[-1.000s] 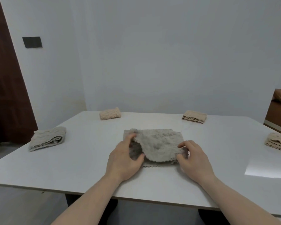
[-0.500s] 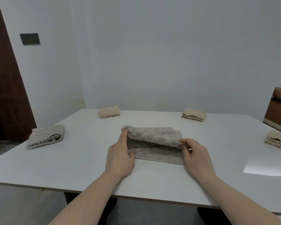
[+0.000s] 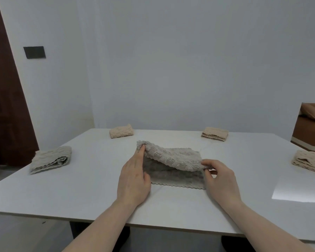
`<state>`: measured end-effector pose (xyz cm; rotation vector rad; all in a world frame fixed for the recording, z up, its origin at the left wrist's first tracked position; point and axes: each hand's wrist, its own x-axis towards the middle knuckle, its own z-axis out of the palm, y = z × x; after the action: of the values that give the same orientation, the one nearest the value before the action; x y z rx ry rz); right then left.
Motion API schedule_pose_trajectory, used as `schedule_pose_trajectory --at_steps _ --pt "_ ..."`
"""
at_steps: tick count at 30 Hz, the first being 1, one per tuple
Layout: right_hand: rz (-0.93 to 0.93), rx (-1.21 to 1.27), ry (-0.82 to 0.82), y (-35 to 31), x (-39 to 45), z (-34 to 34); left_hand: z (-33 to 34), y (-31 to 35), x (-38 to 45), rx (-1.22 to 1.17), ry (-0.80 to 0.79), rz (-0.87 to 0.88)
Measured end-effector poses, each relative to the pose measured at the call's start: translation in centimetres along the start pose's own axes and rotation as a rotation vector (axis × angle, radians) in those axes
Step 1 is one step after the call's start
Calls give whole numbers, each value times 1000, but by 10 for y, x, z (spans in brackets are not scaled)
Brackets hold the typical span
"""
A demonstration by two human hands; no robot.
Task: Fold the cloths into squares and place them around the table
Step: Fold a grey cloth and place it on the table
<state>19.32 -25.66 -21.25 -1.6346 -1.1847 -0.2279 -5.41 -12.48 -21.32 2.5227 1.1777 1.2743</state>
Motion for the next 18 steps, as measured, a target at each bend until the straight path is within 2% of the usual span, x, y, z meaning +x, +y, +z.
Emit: schedule_pose_trajectory --at_steps 4,6,18 --pt "38 46 32 -14 -3 -14 -13 8 -2 86 -115 119" --pt "26 37 43 -24 2 -24 -25 16 1 76 -106 124" --pt "-83 64 173 -117 37 -113 -144 78 55 0 295 207"
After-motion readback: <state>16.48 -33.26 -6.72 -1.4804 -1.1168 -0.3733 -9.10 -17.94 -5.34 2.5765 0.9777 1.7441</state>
